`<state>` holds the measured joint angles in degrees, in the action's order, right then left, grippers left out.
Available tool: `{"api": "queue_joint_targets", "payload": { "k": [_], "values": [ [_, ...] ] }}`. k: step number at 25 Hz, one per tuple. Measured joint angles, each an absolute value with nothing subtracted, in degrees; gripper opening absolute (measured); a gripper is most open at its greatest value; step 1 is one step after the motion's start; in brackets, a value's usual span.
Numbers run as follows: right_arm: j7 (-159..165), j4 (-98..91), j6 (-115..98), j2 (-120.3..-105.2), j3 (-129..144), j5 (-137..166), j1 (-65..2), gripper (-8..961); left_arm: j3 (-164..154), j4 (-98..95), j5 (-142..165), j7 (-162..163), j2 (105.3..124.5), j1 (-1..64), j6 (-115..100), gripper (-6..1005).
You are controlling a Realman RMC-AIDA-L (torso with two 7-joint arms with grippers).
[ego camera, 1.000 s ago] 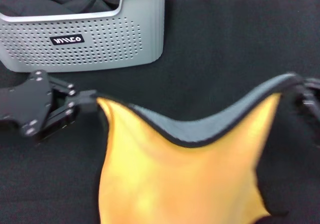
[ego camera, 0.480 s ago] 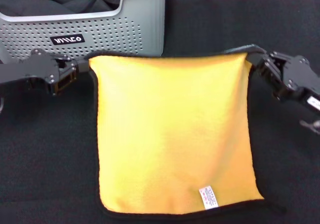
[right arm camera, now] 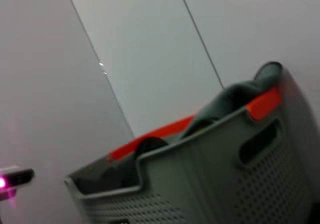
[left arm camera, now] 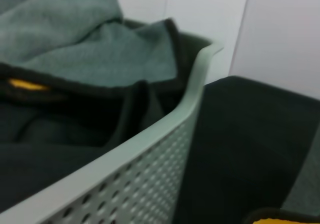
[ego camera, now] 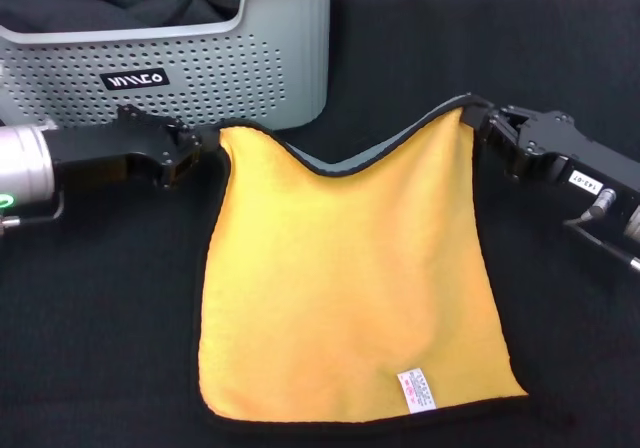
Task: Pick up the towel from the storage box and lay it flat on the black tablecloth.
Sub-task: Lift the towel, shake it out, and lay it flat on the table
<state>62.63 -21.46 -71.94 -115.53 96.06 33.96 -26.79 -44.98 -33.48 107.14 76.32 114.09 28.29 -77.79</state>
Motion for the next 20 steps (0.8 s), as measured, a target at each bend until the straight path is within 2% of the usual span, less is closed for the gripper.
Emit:
{"api": "queue_joint_targets", "payload": {
  "k": [20],
  "values": [
    [62.51,-21.00,-65.75,-115.53,95.62,33.89,-27.51,154,-44.91,-33.16,107.41,76.98,114.60,28.39,-71.27,7]
  ]
}}
